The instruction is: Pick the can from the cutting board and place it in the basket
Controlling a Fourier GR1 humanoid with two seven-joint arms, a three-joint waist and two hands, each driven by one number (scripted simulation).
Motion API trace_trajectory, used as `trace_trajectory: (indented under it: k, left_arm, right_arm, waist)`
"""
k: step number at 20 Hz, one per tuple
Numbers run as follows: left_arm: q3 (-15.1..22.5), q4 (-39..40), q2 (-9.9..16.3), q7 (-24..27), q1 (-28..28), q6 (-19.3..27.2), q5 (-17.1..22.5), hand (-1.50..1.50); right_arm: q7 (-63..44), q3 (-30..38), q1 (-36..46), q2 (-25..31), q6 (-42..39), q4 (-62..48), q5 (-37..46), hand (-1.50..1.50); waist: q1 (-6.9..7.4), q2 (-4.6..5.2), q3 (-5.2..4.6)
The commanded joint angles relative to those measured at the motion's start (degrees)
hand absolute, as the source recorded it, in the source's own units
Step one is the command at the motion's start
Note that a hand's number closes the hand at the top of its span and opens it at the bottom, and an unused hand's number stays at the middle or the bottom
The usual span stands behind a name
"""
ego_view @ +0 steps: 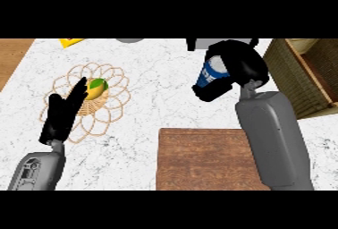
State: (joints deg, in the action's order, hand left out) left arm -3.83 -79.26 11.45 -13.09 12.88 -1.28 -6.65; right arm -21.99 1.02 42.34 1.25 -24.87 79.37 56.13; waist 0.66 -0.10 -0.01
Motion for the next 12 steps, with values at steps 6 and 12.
trace_trajectory:
  k: [6,12]
  left_arm:
    - [-0.2,0.55,-0.49,2.31,-2.07,1.13,-0.92,0.0]
    - [-0.14,-1.53,-0.36,-2.28,1.04,0.23,-0.27,0.0]
  right_arm:
    - [-16.38,10.87,14.28,-0.96,-0.58,14.66,-13.11,1.5]
    - [-24.22,14.56,24.57,3.33,-1.09,11.36,-14.78,1.5]
  waist:
    - [-1.29,-0.42,-0.04]
    - [-0.47,-0.05,-0.01]
